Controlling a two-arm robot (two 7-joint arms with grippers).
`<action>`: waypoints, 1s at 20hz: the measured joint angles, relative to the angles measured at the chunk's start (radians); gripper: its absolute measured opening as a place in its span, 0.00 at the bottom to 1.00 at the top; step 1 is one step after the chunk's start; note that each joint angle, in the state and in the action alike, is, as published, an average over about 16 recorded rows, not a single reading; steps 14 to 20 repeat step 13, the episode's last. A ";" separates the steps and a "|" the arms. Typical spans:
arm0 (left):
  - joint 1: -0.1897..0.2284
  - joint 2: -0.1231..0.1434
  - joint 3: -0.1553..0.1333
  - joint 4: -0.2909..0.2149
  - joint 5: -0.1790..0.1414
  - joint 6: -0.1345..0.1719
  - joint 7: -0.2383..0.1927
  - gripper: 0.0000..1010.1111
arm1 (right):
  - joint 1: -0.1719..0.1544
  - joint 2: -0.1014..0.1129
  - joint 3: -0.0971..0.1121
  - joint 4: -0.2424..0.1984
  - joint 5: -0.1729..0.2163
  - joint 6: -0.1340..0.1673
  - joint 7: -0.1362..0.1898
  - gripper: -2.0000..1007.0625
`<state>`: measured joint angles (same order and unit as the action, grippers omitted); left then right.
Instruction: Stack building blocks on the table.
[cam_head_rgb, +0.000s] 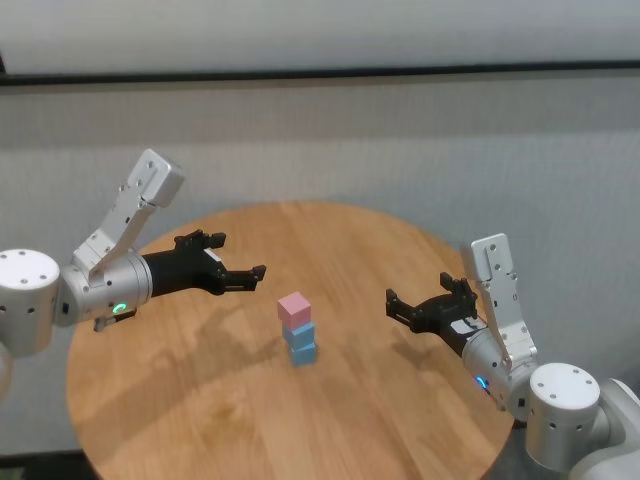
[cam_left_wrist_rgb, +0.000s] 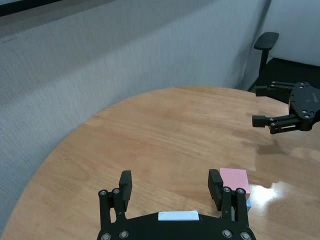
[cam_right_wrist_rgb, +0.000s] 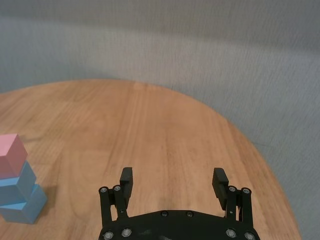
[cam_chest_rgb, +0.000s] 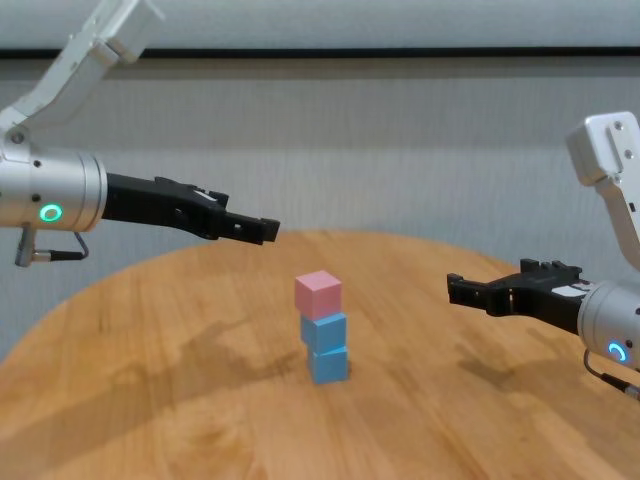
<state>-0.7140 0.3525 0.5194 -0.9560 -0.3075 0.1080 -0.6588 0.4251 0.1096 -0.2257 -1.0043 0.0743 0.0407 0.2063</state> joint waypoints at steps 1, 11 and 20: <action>-0.001 0.001 0.000 0.004 0.000 -0.001 0.000 0.99 | 0.000 0.000 0.000 0.000 0.000 0.000 0.000 1.00; -0.003 0.001 0.000 0.010 0.002 -0.003 0.002 0.99 | 0.000 0.000 0.000 0.000 0.000 0.000 0.000 1.00; -0.003 0.001 0.000 0.009 0.002 -0.003 0.002 0.99 | 0.000 0.000 0.000 0.000 0.000 0.000 0.000 1.00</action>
